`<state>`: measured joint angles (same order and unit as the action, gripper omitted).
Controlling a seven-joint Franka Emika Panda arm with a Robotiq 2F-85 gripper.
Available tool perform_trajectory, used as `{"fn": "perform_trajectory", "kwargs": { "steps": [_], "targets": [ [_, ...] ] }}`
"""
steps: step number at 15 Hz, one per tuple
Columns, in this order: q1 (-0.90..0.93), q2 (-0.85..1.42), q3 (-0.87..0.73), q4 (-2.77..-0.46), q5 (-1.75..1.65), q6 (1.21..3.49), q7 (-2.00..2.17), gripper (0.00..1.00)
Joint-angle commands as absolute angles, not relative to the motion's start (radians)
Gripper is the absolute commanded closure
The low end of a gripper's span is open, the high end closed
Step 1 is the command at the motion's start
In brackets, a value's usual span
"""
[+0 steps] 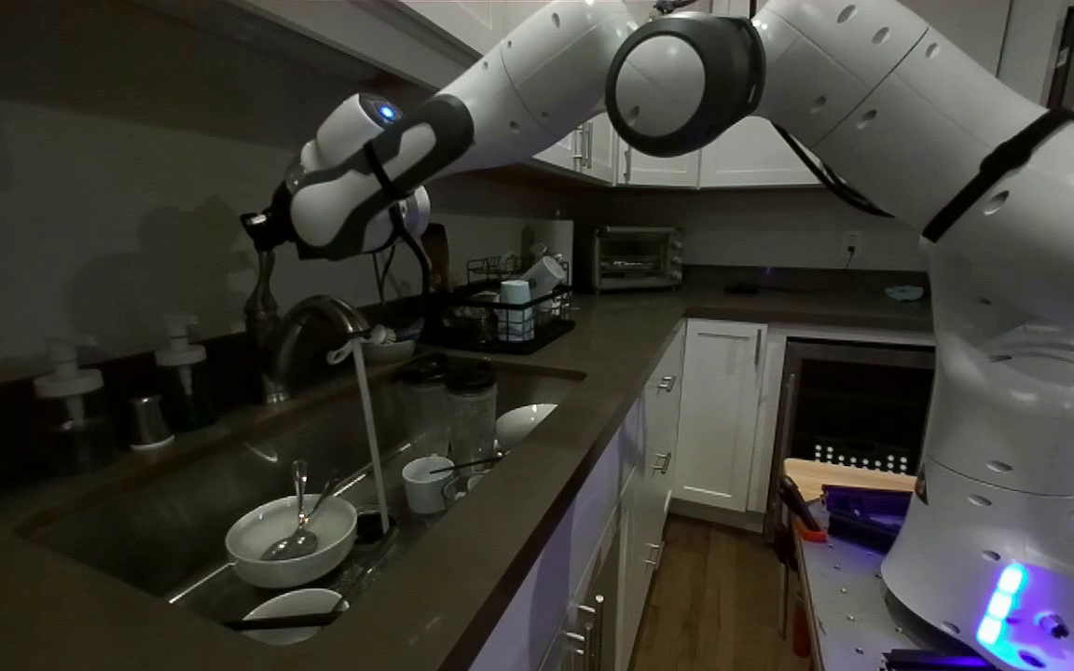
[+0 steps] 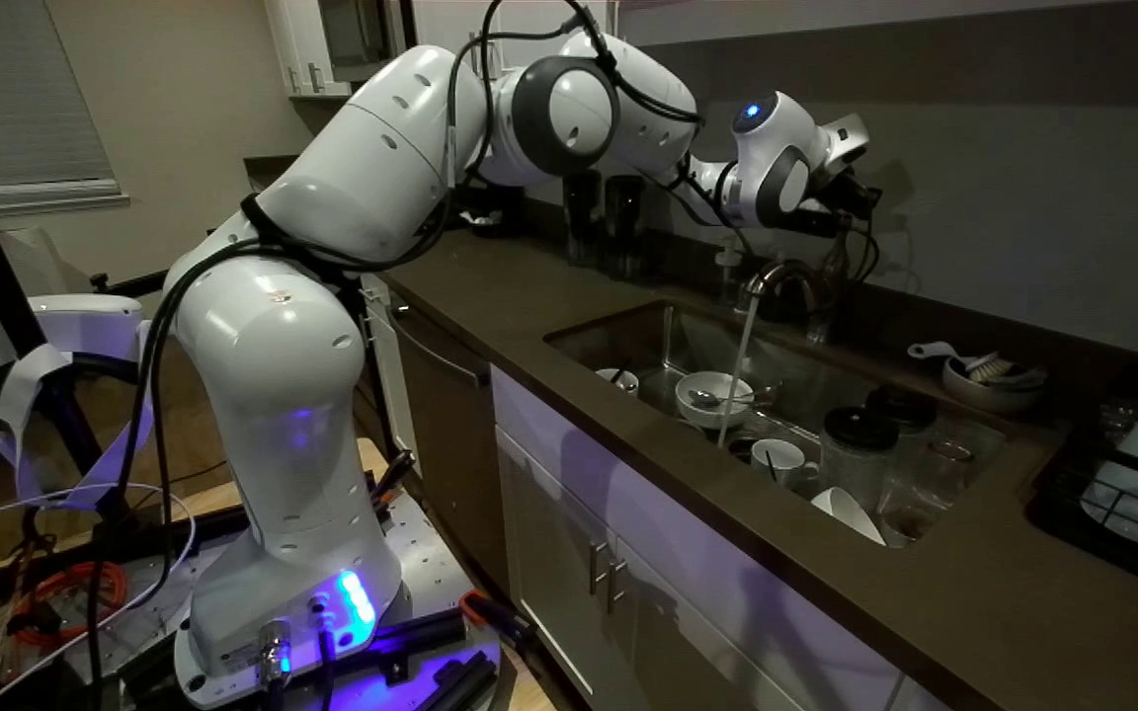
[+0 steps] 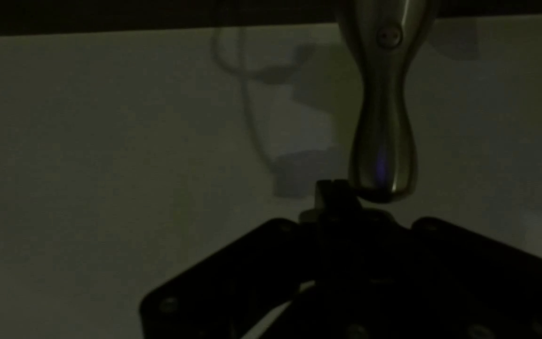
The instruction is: Close the tap
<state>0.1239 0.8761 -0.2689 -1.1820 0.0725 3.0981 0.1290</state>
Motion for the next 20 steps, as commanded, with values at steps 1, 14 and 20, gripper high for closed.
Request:
{"fn": "perform_trajectory", "kwargs": {
  "steps": [1, 14, 20],
  "targets": [
    [0.094, 0.874, -0.222, -1.162, 0.085, 3.083, 0.120, 0.97],
    [0.070, 0.856, -0.154, -1.193, 0.068, 3.077, 0.123, 0.96],
    [0.075, 0.830, -0.160, -1.241, 0.066, 3.090, 0.121, 0.96]
  ]
}}
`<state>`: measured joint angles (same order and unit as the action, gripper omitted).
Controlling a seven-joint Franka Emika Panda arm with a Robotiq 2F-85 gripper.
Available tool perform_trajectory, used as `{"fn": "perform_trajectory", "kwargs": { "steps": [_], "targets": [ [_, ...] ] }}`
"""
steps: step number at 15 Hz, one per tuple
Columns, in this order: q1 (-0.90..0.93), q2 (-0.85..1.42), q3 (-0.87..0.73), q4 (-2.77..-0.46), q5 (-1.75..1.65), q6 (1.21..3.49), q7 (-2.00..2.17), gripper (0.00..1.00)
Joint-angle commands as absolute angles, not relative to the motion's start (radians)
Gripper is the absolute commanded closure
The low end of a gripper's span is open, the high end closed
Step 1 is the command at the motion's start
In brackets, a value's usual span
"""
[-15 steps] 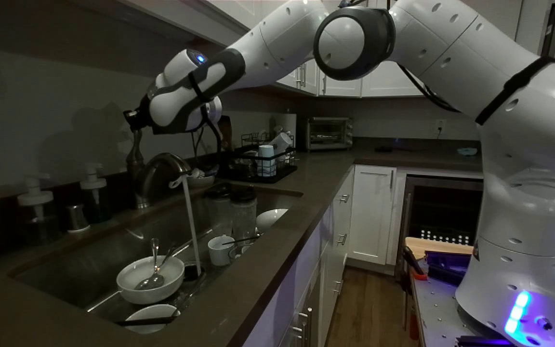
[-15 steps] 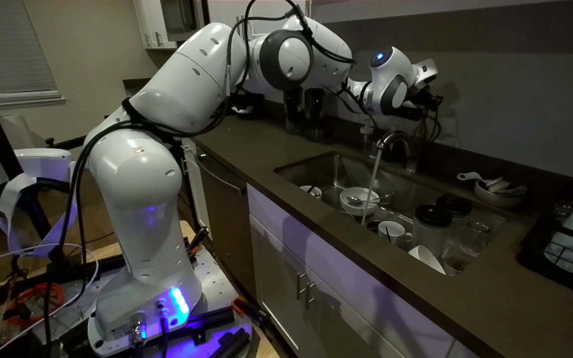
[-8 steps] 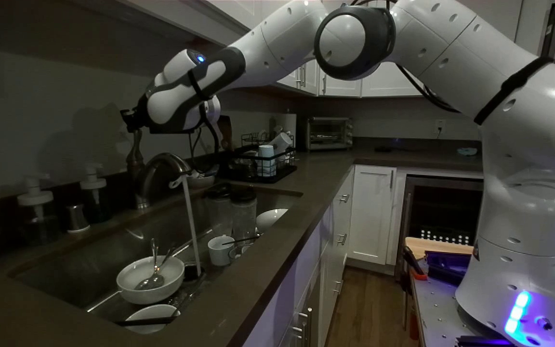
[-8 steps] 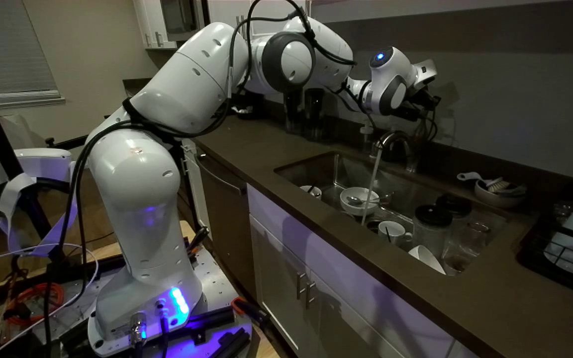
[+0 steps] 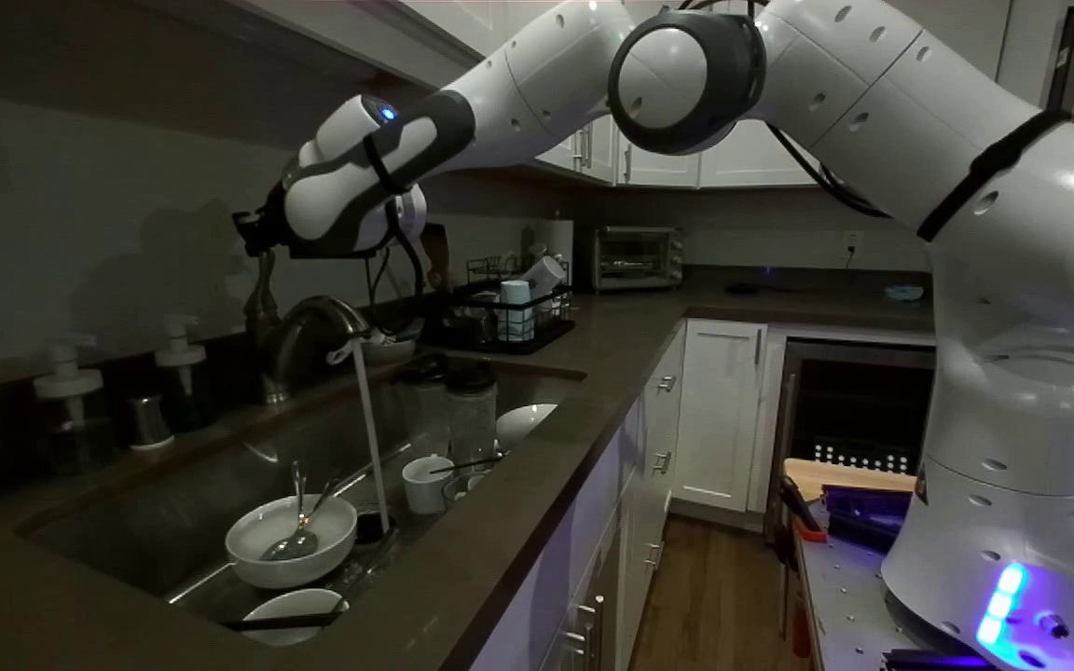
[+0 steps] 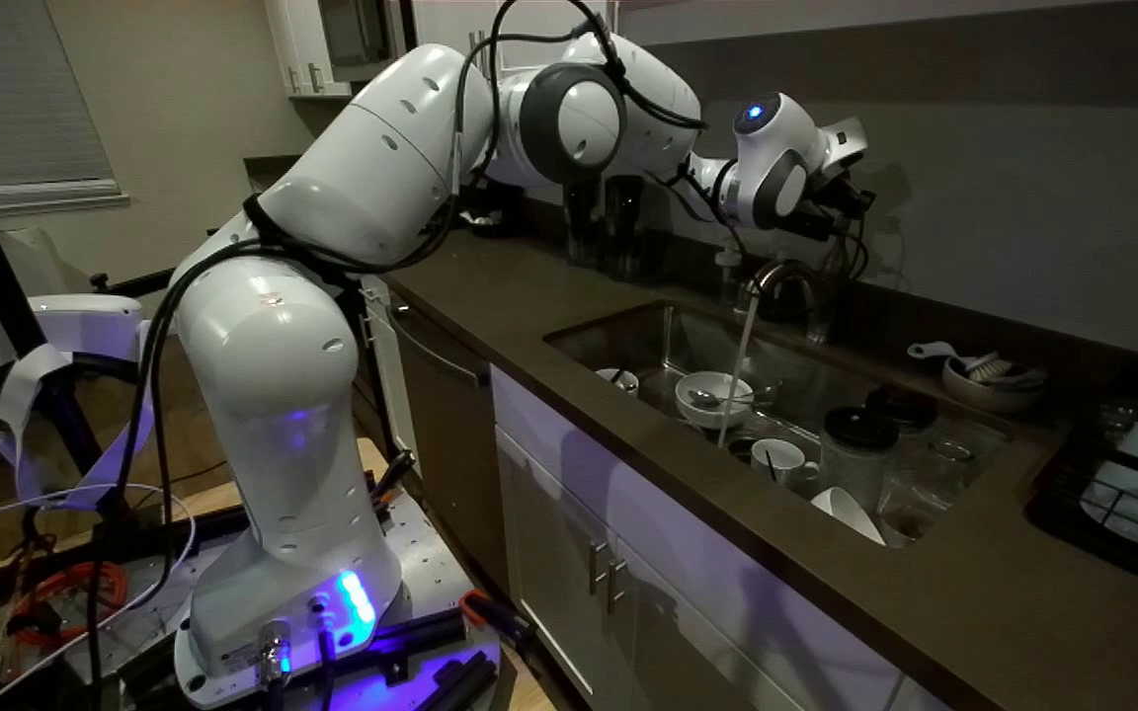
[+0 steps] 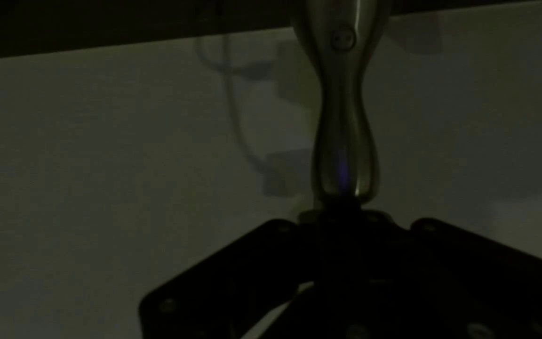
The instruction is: Close the tap
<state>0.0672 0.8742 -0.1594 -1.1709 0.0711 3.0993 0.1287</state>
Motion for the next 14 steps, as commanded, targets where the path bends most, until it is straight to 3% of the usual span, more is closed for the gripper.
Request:
{"fn": "perform_trajectory", "kwargs": {
  "steps": [1, 14],
  "targets": [
    [0.075, 0.825, -0.159, -1.252, 0.066, 3.095, 0.120, 0.96],
    [0.037, 0.700, -0.100, -1.564, 0.077, 3.335, 0.104, 0.96]
  ]
}}
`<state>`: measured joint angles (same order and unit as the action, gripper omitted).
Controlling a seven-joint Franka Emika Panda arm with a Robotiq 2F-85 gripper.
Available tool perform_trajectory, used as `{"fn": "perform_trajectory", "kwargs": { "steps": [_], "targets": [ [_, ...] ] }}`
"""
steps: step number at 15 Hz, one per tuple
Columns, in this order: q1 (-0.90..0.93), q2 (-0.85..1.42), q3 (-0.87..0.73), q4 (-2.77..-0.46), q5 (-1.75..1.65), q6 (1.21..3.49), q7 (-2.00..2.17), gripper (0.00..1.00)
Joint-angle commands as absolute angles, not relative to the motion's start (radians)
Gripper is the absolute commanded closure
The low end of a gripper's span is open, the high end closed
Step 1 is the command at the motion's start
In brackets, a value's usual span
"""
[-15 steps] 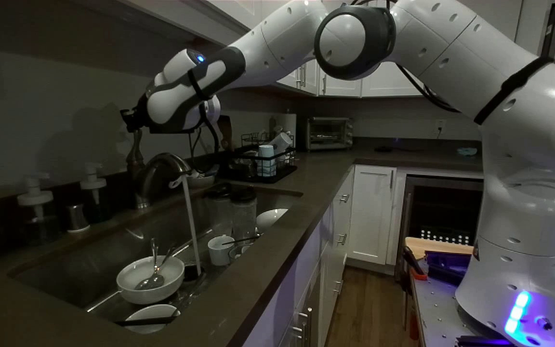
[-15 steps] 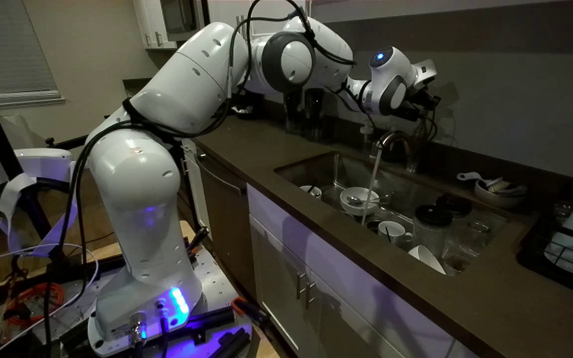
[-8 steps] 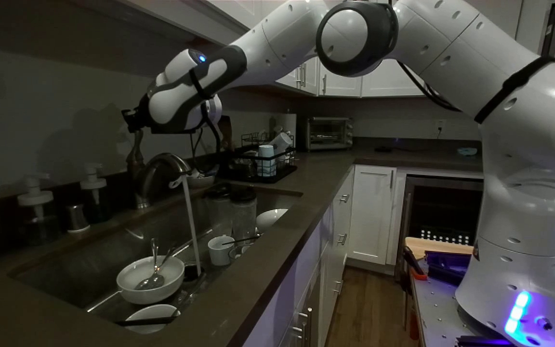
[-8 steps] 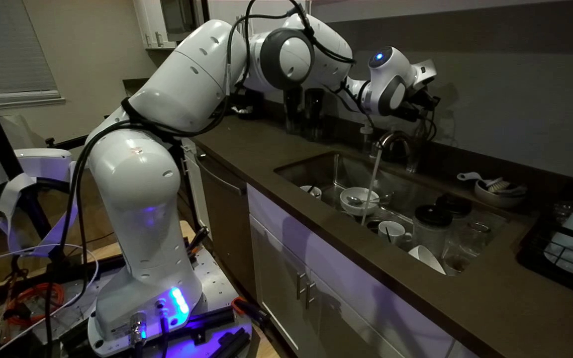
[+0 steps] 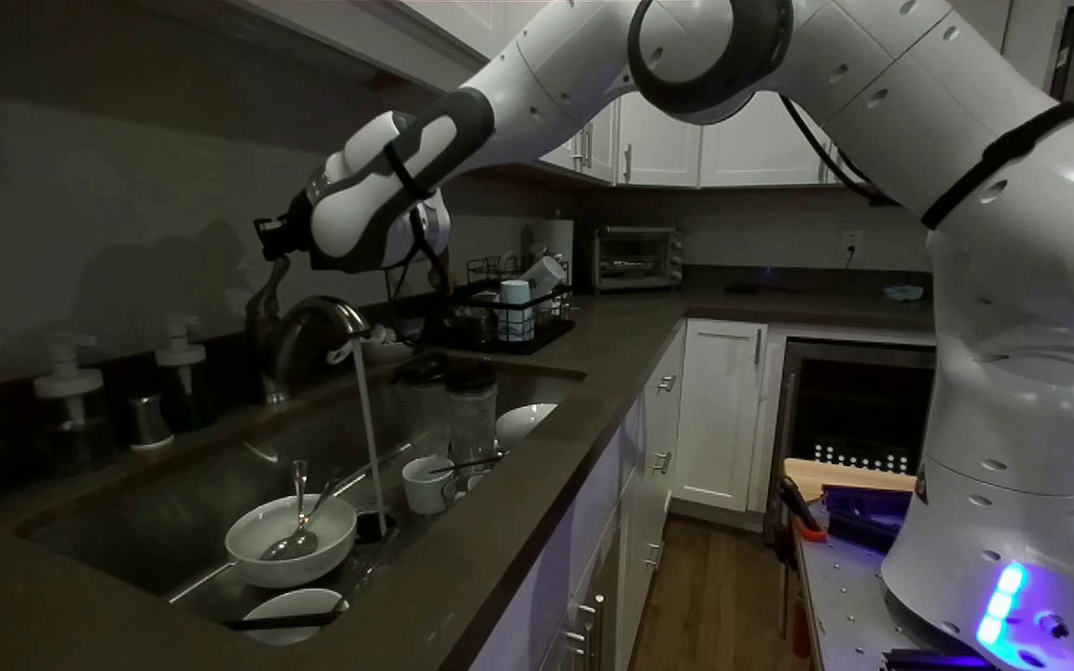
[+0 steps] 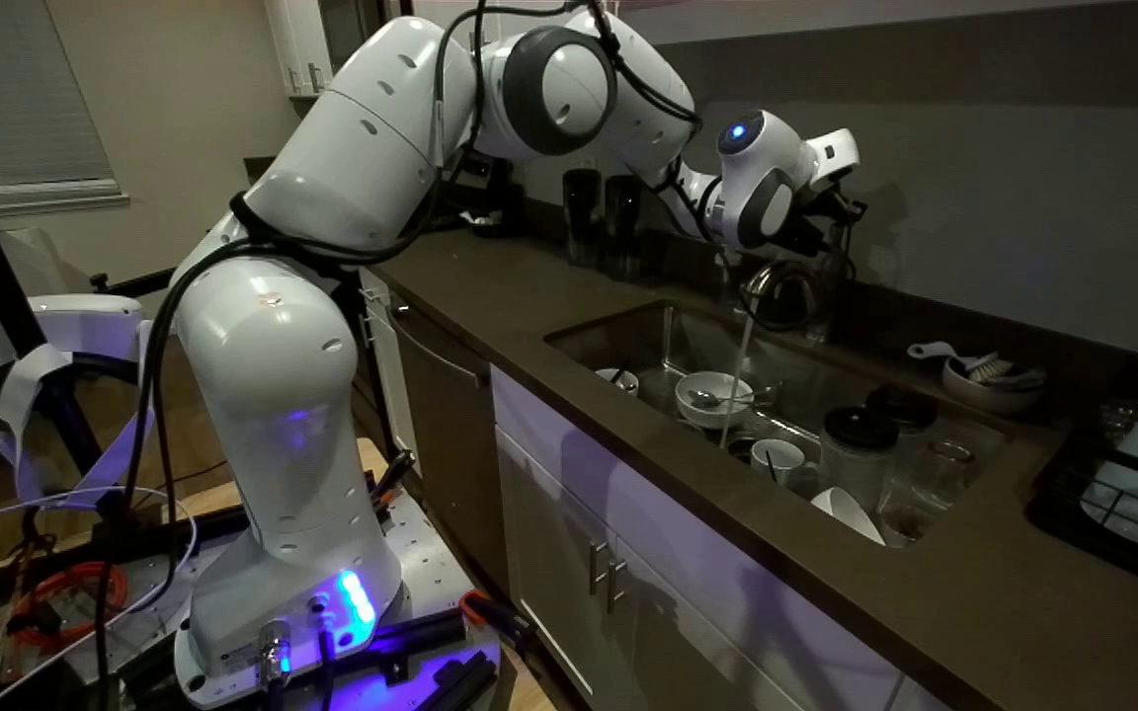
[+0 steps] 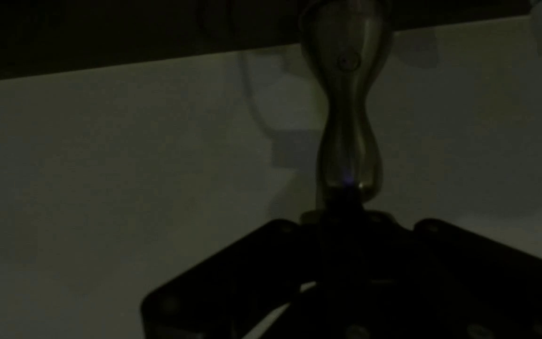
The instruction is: Close the tap
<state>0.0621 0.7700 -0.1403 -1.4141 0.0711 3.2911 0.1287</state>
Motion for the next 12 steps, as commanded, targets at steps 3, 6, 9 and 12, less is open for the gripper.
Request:
{"fn": "perform_trajectory", "kwargs": {
  "steps": [3, 6, 9, 12],
  "targets": [
    [0.022, 0.667, -0.078, -1.634, 0.077, 3.379, 0.103, 0.96],
    [0.039, 0.644, -0.099, -1.673, 0.074, 3.428, 0.126, 0.96],
    [0.091, 0.648, -0.176, -1.616, 0.103, 3.453, 0.118, 0.96],
    [0.157, 0.629, -0.265, -1.611, 0.121, 3.464, 0.116, 0.96]
  ]
}}
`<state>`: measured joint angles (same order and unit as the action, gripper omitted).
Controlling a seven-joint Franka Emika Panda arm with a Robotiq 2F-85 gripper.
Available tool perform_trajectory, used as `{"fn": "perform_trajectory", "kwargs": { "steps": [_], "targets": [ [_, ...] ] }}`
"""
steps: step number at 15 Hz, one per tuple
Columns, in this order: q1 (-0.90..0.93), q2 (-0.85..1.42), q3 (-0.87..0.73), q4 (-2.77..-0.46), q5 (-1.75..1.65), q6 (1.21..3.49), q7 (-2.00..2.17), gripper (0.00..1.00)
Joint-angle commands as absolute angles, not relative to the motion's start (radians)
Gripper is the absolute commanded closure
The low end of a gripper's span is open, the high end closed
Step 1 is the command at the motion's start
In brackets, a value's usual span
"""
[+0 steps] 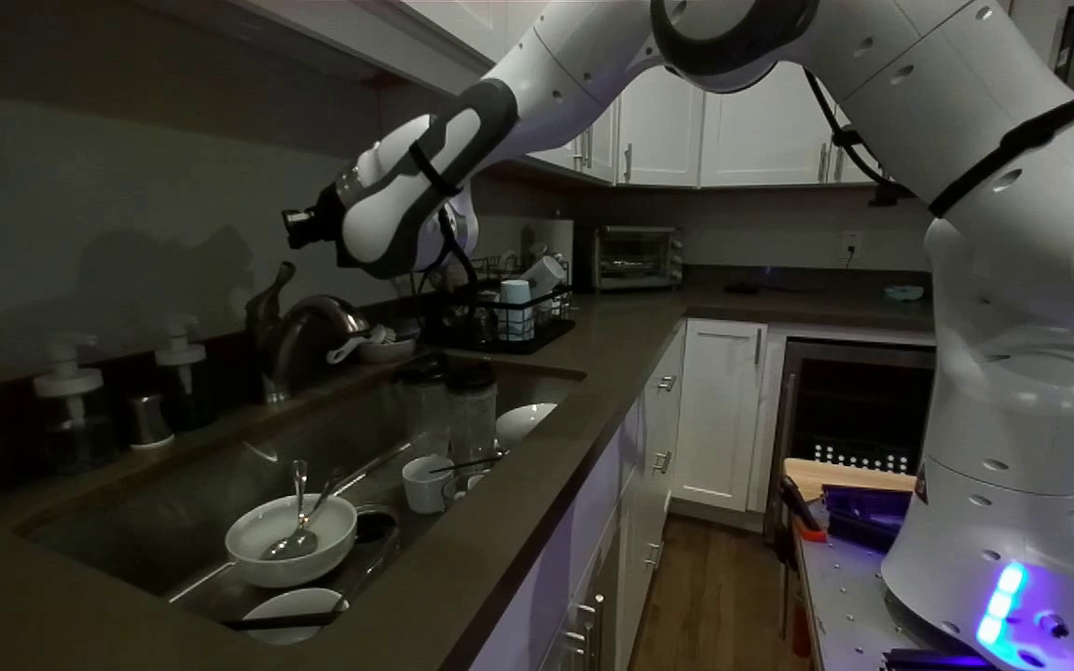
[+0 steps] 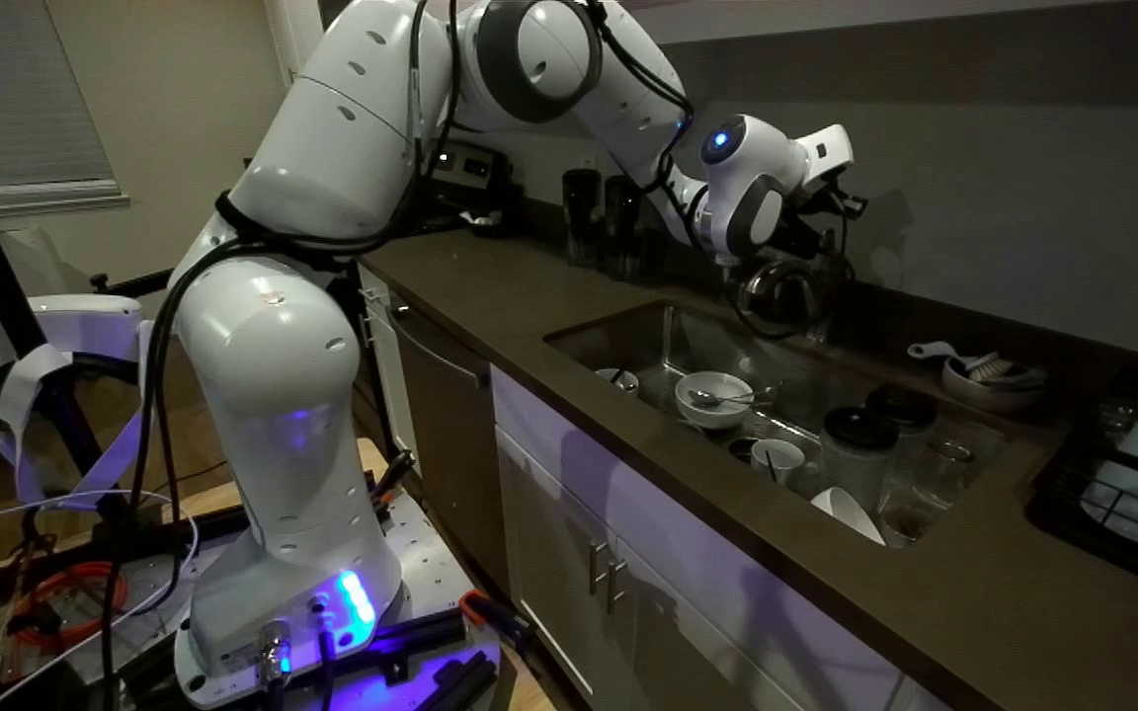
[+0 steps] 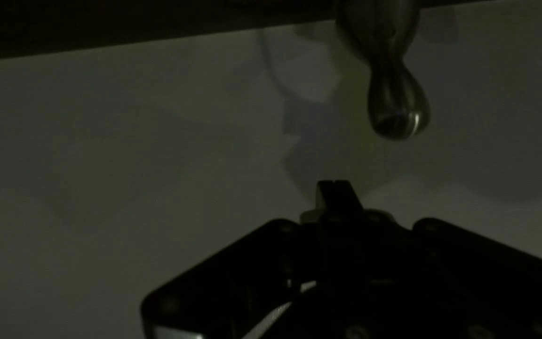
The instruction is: Close the tap
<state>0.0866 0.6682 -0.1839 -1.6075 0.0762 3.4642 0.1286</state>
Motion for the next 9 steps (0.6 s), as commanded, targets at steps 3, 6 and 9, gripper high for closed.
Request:
{"fn": "perform_trajectory", "kwargs": {
  "steps": [3, 6, 9],
  "targets": [
    [0.242, 0.598, -0.371, -1.621, 0.153, 3.463, 0.115, 0.96],
    [0.324, 0.572, -0.468, -1.638, 0.182, 3.461, 0.118, 0.96],
    [0.405, 0.541, -0.556, -1.685, 0.203, 3.460, 0.119, 0.96]
  ]
}}
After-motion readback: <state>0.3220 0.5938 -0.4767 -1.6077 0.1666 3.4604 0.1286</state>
